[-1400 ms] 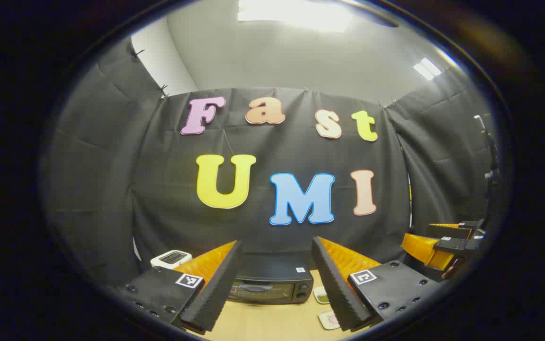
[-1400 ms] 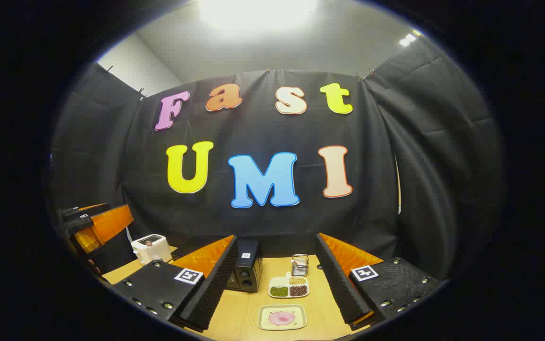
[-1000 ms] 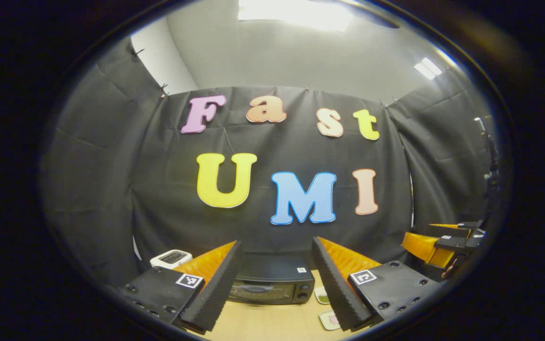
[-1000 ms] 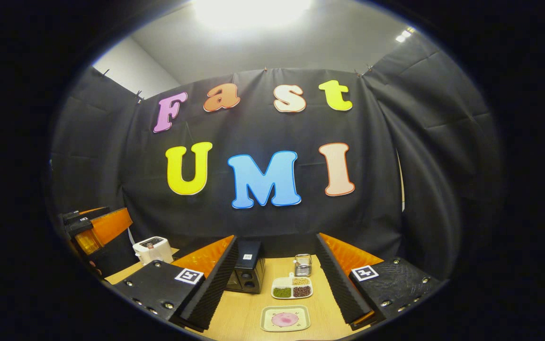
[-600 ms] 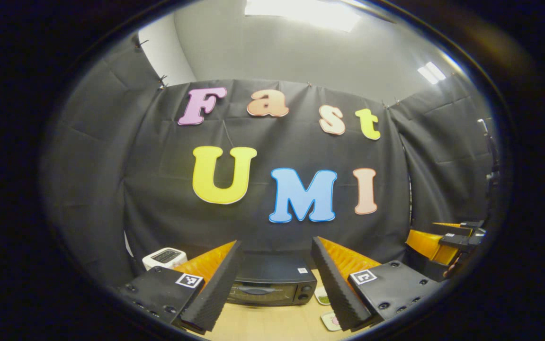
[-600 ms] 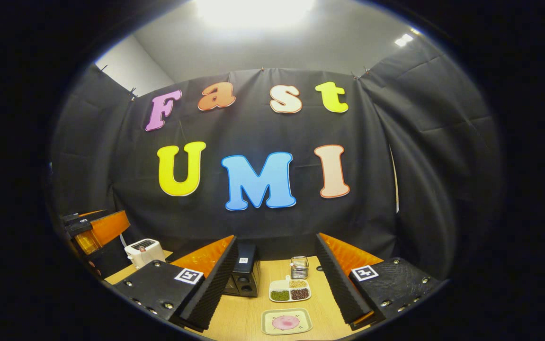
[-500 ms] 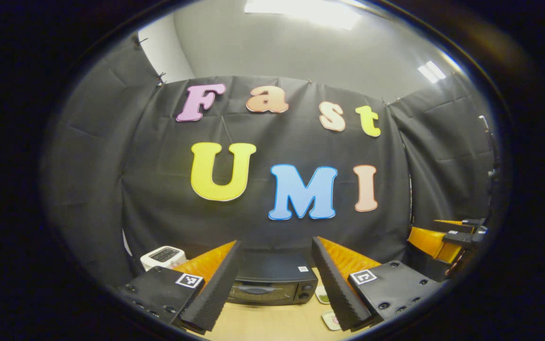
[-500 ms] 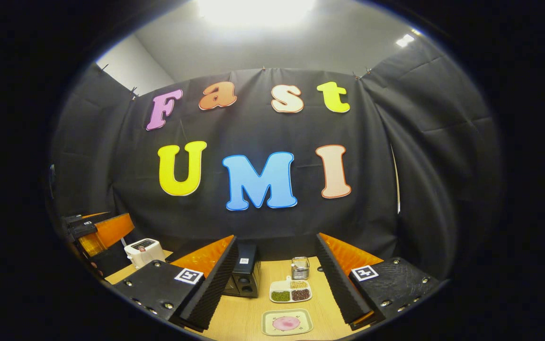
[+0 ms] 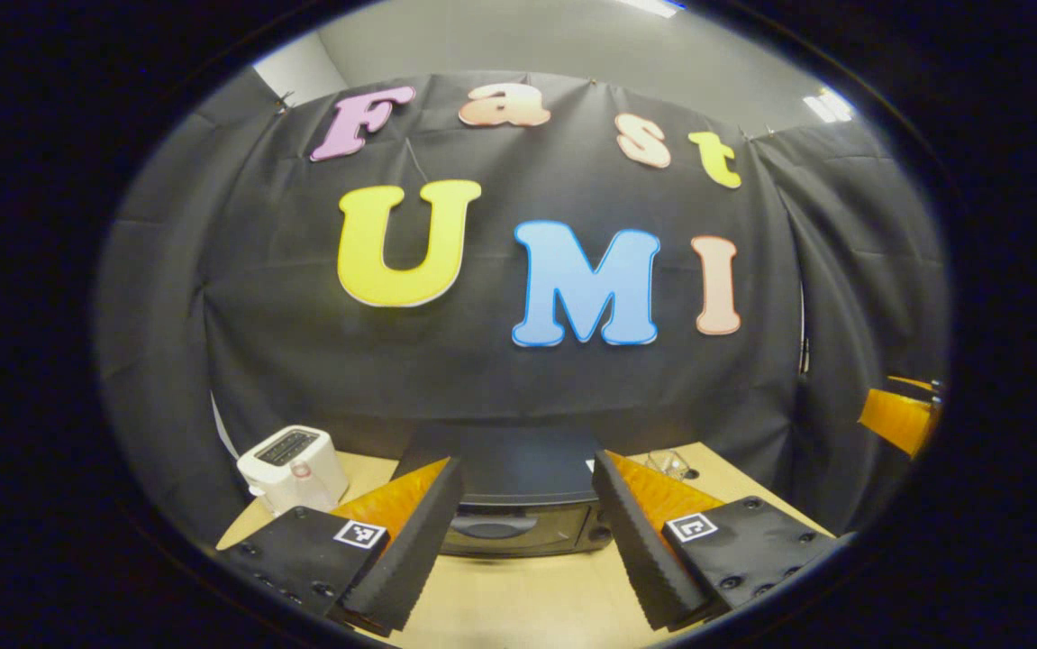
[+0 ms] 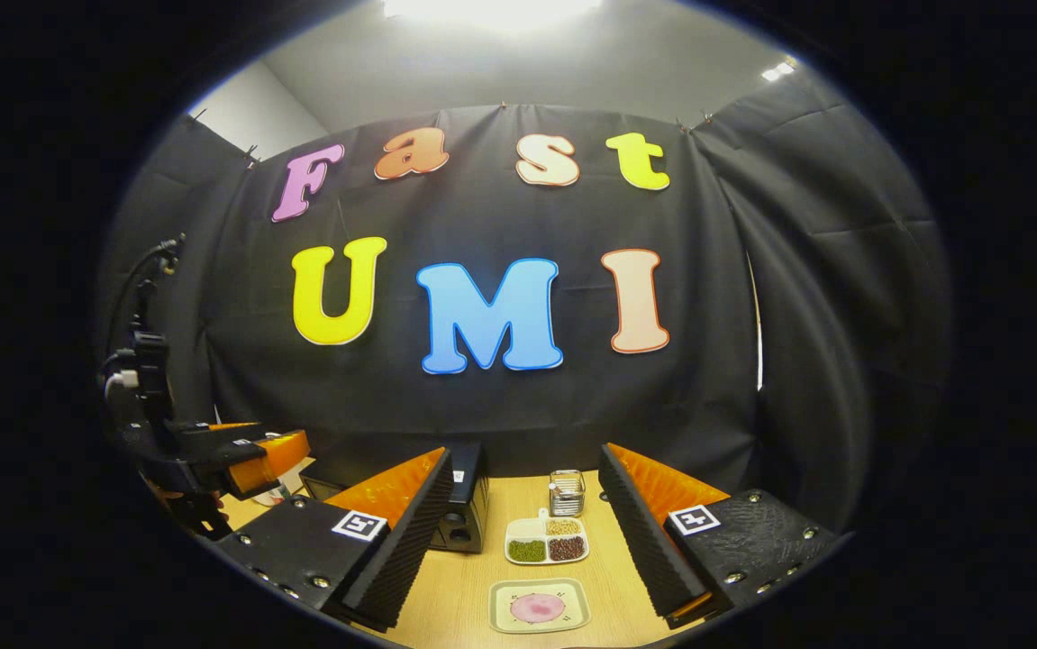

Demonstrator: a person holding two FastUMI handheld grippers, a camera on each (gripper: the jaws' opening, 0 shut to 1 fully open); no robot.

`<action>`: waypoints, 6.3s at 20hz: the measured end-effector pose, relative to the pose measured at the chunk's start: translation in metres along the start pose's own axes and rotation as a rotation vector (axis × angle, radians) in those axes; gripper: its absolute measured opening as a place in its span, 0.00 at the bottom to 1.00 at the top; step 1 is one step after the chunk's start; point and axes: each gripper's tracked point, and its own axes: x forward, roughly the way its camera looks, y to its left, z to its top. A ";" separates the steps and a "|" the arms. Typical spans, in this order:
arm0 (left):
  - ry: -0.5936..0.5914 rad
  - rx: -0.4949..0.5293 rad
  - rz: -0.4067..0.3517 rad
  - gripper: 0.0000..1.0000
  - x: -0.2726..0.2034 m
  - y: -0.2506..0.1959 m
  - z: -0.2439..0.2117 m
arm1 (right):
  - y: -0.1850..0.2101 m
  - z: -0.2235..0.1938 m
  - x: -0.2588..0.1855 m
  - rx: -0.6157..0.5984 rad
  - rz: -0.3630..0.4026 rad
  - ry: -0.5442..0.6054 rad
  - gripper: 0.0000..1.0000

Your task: Open the electric oven with the left hand, put the food in, and close the electric oven.

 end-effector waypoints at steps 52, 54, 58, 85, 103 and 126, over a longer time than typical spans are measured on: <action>0.478 0.037 0.068 0.97 0.043 0.032 -0.275 | -0.010 -0.049 0.004 -0.045 -0.048 0.144 0.98; 0.485 0.034 0.079 1.00 0.040 0.038 -0.278 | -0.011 -0.052 0.003 -0.041 -0.049 0.158 0.98; 0.353 -0.010 0.066 0.97 0.039 0.038 -0.221 | -0.011 -0.072 0.005 -0.043 -0.014 0.230 0.98; -0.176 -0.124 0.169 0.95 -0.102 0.110 0.014 | -0.110 -0.366 0.081 -0.025 -0.047 1.241 0.99; -0.153 -0.134 0.177 0.96 -0.111 0.106 0.007 | -0.090 -0.390 0.087 0.046 0.033 1.300 0.01; -0.172 -0.078 0.263 1.00 -0.144 0.028 0.043 | -0.079 -0.388 0.055 0.812 0.365 1.147 0.00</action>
